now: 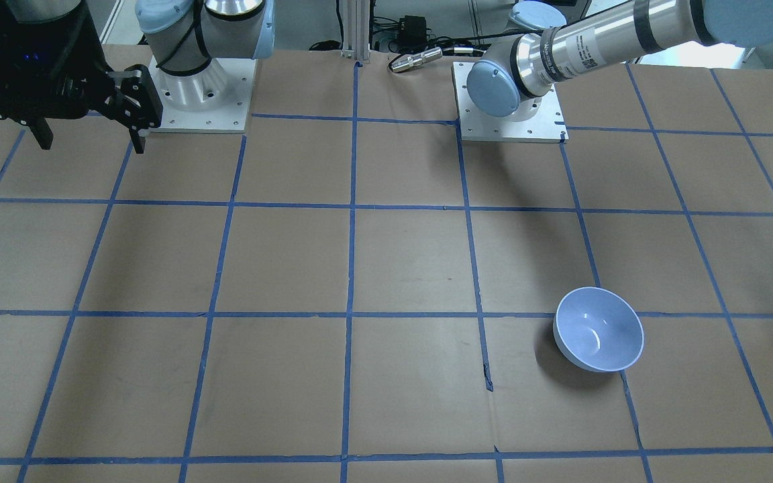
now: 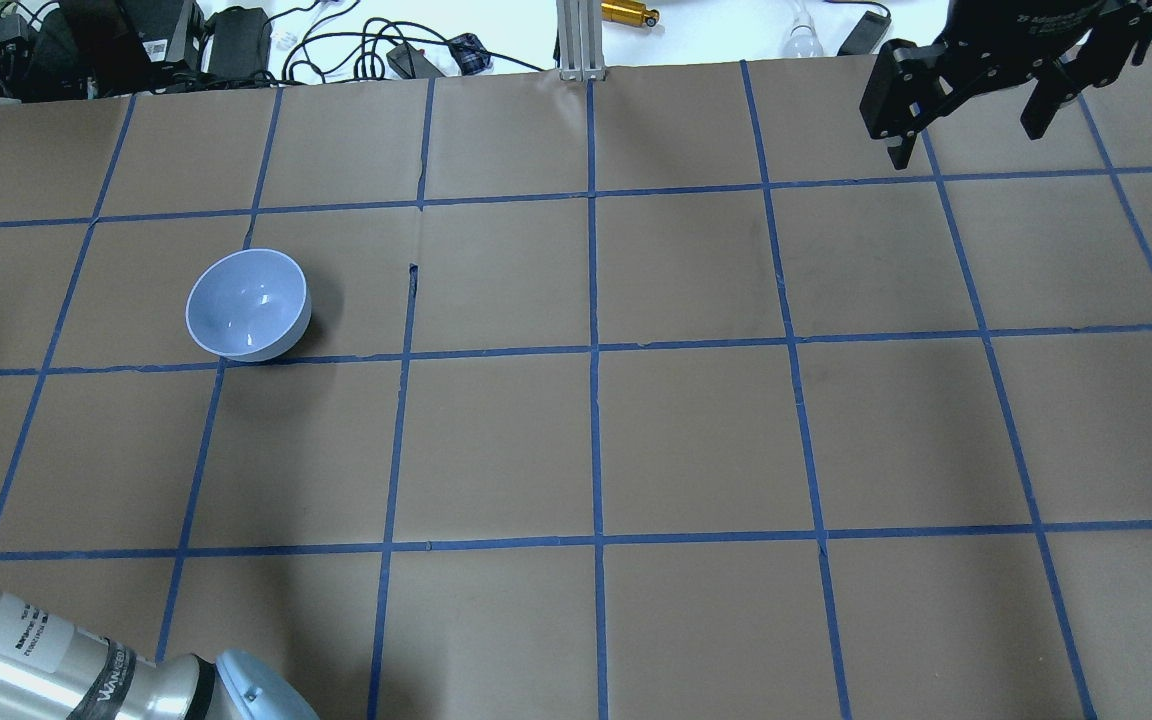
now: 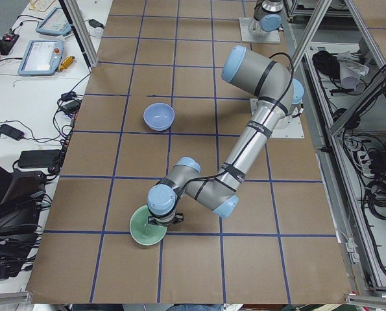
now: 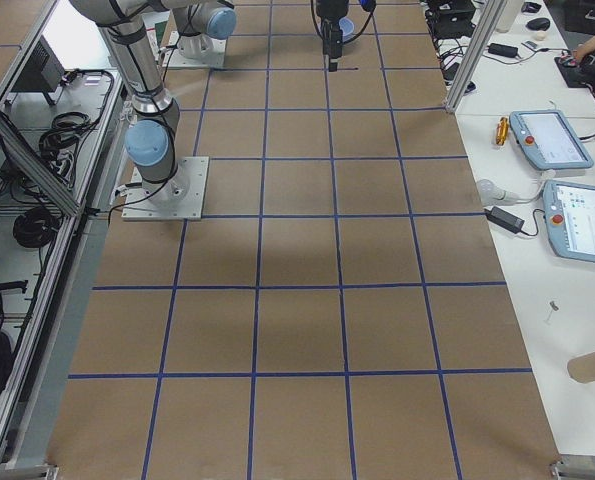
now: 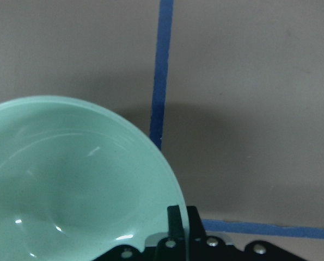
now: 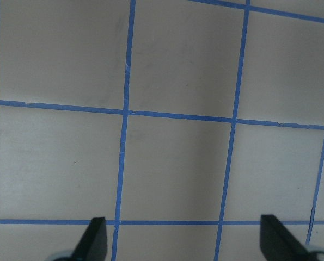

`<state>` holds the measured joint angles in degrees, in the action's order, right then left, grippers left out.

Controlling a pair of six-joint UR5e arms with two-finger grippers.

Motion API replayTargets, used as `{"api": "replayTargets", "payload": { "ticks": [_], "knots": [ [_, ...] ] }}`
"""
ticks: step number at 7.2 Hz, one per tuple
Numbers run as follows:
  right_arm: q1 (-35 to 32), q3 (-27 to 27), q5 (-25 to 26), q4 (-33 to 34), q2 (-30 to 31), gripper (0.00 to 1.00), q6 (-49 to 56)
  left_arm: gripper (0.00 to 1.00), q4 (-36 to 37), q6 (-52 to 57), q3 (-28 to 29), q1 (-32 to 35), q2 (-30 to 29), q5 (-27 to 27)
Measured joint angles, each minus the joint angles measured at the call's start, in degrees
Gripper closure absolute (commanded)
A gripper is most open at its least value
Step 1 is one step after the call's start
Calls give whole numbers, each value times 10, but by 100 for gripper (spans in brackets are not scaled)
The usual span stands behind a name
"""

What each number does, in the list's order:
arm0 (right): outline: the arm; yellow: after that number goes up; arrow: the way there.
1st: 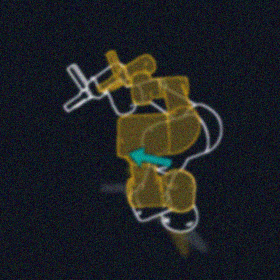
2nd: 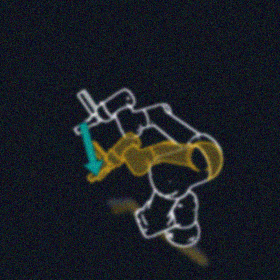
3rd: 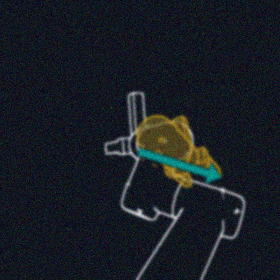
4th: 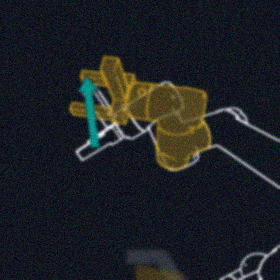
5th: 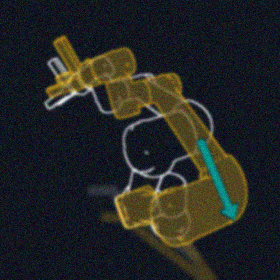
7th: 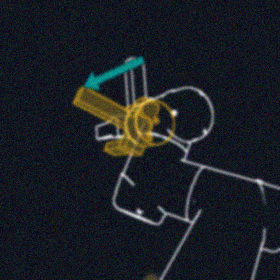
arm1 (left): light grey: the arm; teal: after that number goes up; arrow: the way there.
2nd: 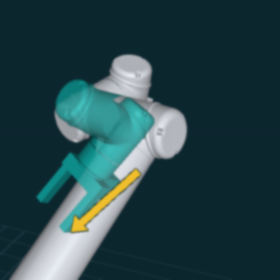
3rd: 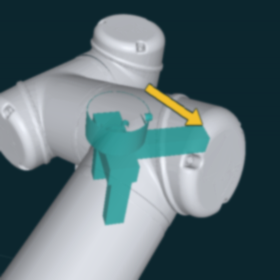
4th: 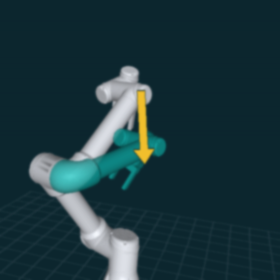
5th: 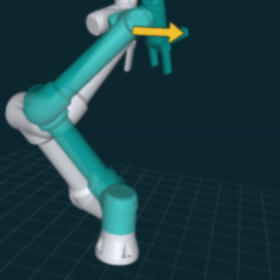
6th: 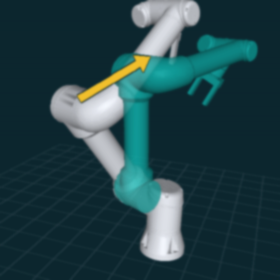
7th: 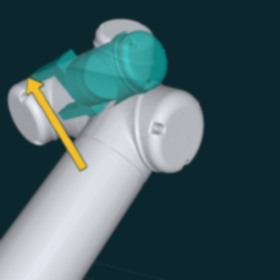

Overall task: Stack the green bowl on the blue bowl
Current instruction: 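Lift the green bowl with the left gripper and carry it forward, then lower the green bowl into the pale blue bowl with the left gripper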

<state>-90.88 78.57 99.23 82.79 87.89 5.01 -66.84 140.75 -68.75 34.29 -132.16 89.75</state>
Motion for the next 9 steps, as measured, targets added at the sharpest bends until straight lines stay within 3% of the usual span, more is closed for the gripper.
{"api": "replayTargets", "payload": {
  "ticks": [4,7,9],
  "knots": [
    [0,0,0,0,0,0,0,100,-49,-1,-55,69,105,-20],
    [0,0,0,0,0,0,0,100,-55,-53,-151,183,230,-25],
    [0,0,0,0,0,0,0,100,-54,-141,-200,277,278,-19]
  ]
}}
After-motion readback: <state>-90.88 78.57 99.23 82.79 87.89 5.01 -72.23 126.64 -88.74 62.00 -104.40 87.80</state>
